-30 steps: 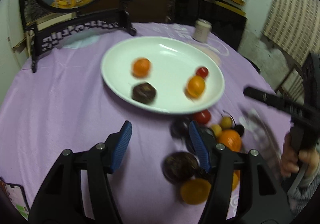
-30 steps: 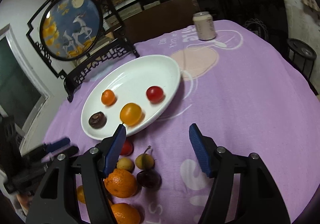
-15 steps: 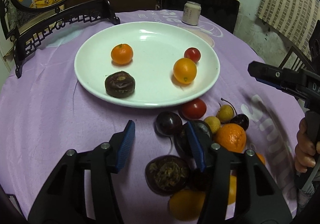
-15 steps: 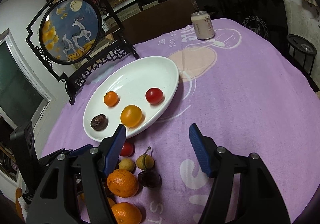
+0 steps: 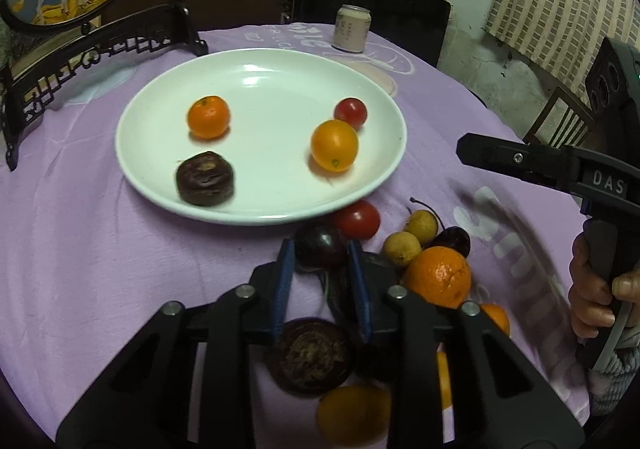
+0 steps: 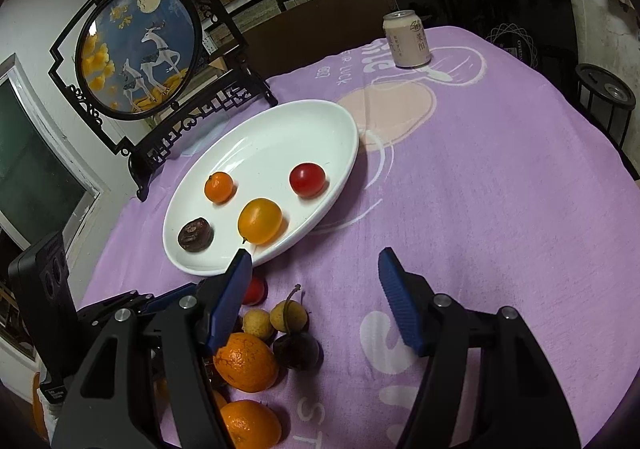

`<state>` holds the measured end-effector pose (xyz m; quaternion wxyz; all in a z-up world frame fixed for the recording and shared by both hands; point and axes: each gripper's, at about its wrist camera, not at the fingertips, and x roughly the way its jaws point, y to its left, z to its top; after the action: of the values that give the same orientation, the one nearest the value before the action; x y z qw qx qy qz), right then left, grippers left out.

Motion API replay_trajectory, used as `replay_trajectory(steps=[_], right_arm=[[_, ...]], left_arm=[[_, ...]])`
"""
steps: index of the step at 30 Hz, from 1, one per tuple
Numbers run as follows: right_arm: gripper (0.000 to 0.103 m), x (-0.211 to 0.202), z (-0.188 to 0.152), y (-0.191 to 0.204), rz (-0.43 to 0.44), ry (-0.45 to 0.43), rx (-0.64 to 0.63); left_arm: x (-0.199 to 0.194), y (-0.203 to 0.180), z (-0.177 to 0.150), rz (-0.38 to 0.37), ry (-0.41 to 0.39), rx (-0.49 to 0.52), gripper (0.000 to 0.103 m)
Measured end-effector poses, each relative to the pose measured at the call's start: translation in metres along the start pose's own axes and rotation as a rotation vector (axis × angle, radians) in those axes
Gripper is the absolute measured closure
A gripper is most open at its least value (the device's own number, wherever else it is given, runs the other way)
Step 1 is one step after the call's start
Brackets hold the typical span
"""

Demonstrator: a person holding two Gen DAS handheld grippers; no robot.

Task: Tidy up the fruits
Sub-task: 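Grasp a dark cherry with the left tool while the right tool grasps another cherry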

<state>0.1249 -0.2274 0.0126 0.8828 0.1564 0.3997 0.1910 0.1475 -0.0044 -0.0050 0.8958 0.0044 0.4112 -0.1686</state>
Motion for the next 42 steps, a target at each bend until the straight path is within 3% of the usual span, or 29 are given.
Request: replay_trajectory(steps=[4, 11, 19, 21, 23, 29, 34, 42], right_arm=[[0.037, 0.0, -0.002, 0.002, 0.012, 0.017, -0.014], [0.037, 0.002, -0.017, 0.011, 0.014, 0.083, -0.071], [0.061, 0.017, -0.03, 0.001, 0.063, 0.191, -0.022], [0.072, 0.017, -0.03, -0.002, 0.092, 0.199, -0.001], [0.075, 0.018, -0.032, -0.006, 0.131, 0.218, 0.034], [0.076, 0.019, -0.033, -0.01, 0.16, 0.213, 0.072], [0.076, 0.004, -0.026, -0.012, 0.16, 0.145, 0.075], [0.076, -0.015, -0.011, -0.015, 0.169, 0.047, 0.097]], left_arm=[[-0.008, -0.001, -0.006, 0.084, -0.006, 0.032, 0.075], [-0.007, 0.013, -0.008, 0.129, 0.019, -0.013, 0.075], [-0.007, 0.019, -0.008, 0.155, 0.014, -0.037, 0.075], [-0.007, 0.017, -0.008, 0.162, 0.013, -0.028, 0.075], [-0.005, 0.018, -0.009, 0.152, 0.02, -0.03, 0.074], [0.001, 0.018, -0.009, 0.139, 0.026, -0.03, 0.073], [-0.006, 0.018, -0.009, 0.145, 0.01, -0.032, 0.073], [-0.055, 0.011, -0.005, 0.113, -0.105, -0.041, 0.073]])
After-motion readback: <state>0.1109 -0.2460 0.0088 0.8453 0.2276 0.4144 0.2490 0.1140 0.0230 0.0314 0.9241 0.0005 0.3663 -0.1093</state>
